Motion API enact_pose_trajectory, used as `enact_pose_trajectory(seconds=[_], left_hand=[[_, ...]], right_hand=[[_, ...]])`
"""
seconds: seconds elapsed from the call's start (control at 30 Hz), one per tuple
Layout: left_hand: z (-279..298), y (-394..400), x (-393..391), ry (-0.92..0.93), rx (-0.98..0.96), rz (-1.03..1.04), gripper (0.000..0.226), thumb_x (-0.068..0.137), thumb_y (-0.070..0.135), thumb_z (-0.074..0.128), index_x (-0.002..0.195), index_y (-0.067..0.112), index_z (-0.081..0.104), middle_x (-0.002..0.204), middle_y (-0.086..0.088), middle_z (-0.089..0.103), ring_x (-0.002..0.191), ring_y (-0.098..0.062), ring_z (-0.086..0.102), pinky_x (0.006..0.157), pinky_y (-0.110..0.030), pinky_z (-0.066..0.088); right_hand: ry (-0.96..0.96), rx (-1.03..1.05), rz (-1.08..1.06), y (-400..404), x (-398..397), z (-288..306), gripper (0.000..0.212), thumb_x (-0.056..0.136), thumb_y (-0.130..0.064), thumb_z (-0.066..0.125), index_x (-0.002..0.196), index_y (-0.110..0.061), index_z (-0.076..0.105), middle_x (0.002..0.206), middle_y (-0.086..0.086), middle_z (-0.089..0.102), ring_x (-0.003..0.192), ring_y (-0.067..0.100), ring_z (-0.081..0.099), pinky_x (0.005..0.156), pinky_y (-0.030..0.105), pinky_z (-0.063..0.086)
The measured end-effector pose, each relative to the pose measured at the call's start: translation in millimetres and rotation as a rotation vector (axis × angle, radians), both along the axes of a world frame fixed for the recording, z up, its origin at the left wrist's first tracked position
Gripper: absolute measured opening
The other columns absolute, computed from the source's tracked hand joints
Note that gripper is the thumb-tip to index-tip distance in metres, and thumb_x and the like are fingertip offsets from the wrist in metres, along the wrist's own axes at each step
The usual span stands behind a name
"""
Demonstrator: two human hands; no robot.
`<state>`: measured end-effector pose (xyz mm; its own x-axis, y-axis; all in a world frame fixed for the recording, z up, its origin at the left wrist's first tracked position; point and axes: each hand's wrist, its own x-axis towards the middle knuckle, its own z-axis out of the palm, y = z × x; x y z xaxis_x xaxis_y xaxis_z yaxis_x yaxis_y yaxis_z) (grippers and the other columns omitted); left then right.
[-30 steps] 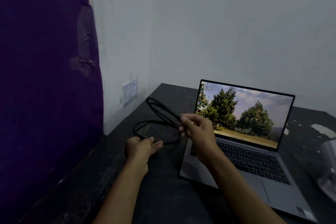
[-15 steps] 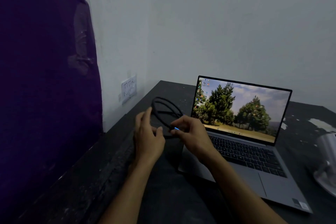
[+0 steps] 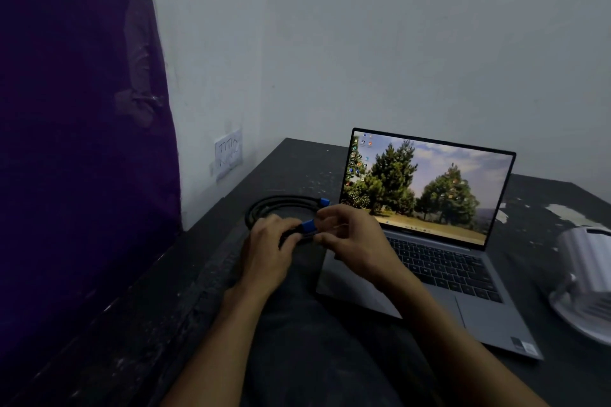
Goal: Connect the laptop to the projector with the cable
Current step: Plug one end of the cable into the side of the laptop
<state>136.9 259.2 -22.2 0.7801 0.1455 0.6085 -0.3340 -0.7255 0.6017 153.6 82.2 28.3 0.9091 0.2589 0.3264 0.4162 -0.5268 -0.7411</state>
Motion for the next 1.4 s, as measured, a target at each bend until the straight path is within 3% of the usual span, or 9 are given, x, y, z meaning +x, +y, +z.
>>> enact_pose_trajectory(seconds=[0.1, 0.27, 0.4, 0.6, 0.73, 0.9, 1.03, 1.2, 1.4], left_hand=[[-6, 2, 5, 0.009, -0.004, -0.007, 0.025, 0.096, 0.012, 0.068, 0.120, 0.012, 0.076, 0.103, -0.008, 0.070, 0.096, -0.025, 0.065, 0.085, -0.040, 0.053], [-16, 1, 10, 0.121, 0.066, -0.051, 0.030, 0.099, 0.019, 0.064, 0.127, 0.017, 0.073, 0.109, -0.004, 0.069, 0.101, -0.026, 0.066, 0.090, -0.043, 0.055], [-15, -1, 13, 0.190, 0.224, -0.002, 0.021, 0.095, 0.028, 0.068, 0.114, 0.025, 0.074, 0.102, 0.000, 0.065, 0.094, -0.024, 0.064, 0.083, -0.040, 0.054], [-2, -3, 43, 0.199, 0.325, -0.038, 0.018, 0.096, 0.019, 0.066, 0.109, 0.010, 0.076, 0.100, -0.012, 0.070, 0.094, -0.032, 0.065, 0.084, -0.047, 0.053], [12, -4, 67, 0.266, 0.489, -0.034, 0.021, 0.101, 0.021, 0.059, 0.114, 0.009, 0.071, 0.109, -0.015, 0.067, 0.101, -0.034, 0.064, 0.088, -0.048, 0.052], [27, 0, 69, 0.171, 0.703, -0.105, 0.036, 0.101, 0.034, 0.060, 0.130, 0.016, 0.049, 0.104, -0.015, 0.073, 0.091, -0.037, 0.071, 0.071, -0.046, 0.057], [31, 11, 67, 0.096, 0.896, -0.194, 0.035, 0.103, 0.038, 0.056, 0.131, 0.016, 0.054, 0.103, -0.012, 0.073, 0.089, -0.034, 0.072, 0.072, -0.045, 0.056], [27, 19, 61, 0.099, 0.891, -0.322, 0.037, 0.103, 0.038, 0.056, 0.135, 0.021, 0.061, 0.110, -0.008, 0.065, 0.091, -0.031, 0.068, 0.076, -0.042, 0.057], [20, 16, 63, 0.085, 0.918, -0.355, 0.044, 0.106, 0.037, 0.051, 0.146, 0.020, 0.056, 0.108, -0.007, 0.061, 0.082, -0.023, 0.062, 0.069, -0.028, 0.037]], right_hand=[[-0.116, -0.138, -0.071, -32, -14, 0, 0.045, 0.090, -0.025, 0.081, 0.132, -0.019, 0.067, 0.108, -0.006, 0.073, 0.094, 0.004, 0.070, 0.074, 0.019, 0.059], [-0.251, -0.304, -0.274, -106, -49, -12, 0.045, 0.094, -0.035, 0.074, 0.134, -0.014, 0.067, 0.127, 0.004, 0.070, 0.115, 0.018, 0.065, 0.094, 0.030, 0.050], [-0.268, -0.343, -0.368, -165, -81, -25, 0.040, 0.093, -0.028, 0.075, 0.129, -0.012, 0.069, 0.124, 0.009, 0.068, 0.112, 0.023, 0.065, 0.091, 0.033, 0.049], [-0.235, -0.322, -0.539, -224, -107, -50, 0.034, 0.094, -0.022, 0.073, 0.126, -0.012, 0.069, 0.119, 0.011, 0.065, 0.099, 0.020, 0.058, 0.083, 0.037, 0.044], [-0.176, -0.286, -0.615, -230, -102, -54, 0.037, 0.097, -0.031, 0.068, 0.129, -0.012, 0.067, 0.121, 0.012, 0.064, 0.109, 0.024, 0.057, 0.094, 0.048, 0.050], [-0.159, -0.285, -0.616, -231, -95, -56, 0.040, 0.098, -0.039, 0.062, 0.131, -0.017, 0.064, 0.122, 0.009, 0.061, 0.111, 0.025, 0.056, 0.100, 0.055, 0.049], [-0.166, -0.277, -0.595, -232, -92, -59, 0.041, 0.098, -0.039, 0.064, 0.132, -0.016, 0.063, 0.117, 0.010, 0.062, 0.104, 0.018, 0.052, 0.095, 0.047, 0.048], [-0.173, -0.262, -0.574, -231, -95, -61, 0.040, 0.098, -0.036, 0.065, 0.131, -0.013, 0.064, 0.115, 0.011, 0.062, 0.102, 0.017, 0.052, 0.089, 0.041, 0.046], [-0.181, -0.245, -0.586, -230, -97, -60, 0.038, 0.098, -0.030, 0.067, 0.129, -0.009, 0.067, 0.116, 0.016, 0.065, 0.098, 0.017, 0.051, 0.084, 0.033, 0.039]])
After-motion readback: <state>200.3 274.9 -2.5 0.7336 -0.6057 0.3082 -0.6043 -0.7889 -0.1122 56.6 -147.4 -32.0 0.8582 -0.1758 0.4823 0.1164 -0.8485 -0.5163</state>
